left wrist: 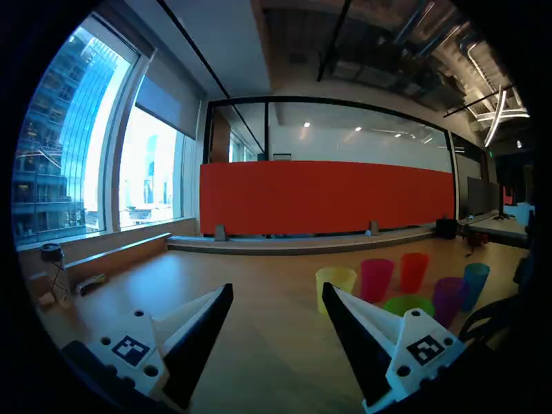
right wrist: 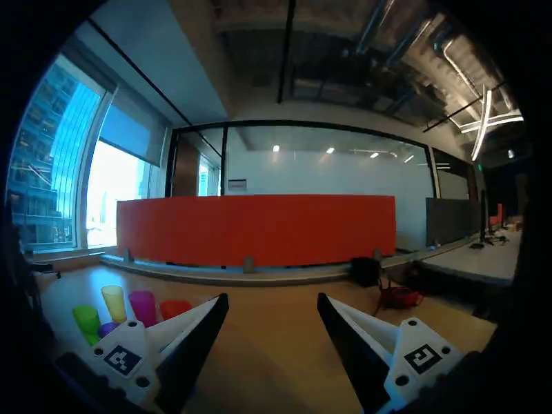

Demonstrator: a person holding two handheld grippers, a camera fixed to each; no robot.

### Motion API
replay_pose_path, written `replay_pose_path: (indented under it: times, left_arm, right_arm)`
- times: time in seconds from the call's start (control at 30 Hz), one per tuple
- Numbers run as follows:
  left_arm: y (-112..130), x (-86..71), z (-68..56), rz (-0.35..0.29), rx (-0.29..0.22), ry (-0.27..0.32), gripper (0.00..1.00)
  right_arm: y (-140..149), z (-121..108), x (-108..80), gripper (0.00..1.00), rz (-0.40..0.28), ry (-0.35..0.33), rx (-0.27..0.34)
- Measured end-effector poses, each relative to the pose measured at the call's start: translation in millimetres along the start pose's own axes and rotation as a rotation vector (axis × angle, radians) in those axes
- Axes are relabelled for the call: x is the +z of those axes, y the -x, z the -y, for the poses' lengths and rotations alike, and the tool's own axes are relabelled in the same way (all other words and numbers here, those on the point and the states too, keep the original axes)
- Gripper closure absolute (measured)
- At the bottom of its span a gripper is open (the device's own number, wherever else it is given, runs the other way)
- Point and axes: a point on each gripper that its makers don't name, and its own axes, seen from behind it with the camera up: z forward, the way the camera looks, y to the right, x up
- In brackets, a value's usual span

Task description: Pour water

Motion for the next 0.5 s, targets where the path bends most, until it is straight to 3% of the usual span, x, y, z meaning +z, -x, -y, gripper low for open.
replay_pose_path:
  times: [0.5]
  left_arm:
    - [-1, 0.2, 0.0, 0.000, 0.000, 0.000, 0.04]
  right_arm:
    - [34, 8, 13.3, 0.00, 0.017, -0.026, 0.010]
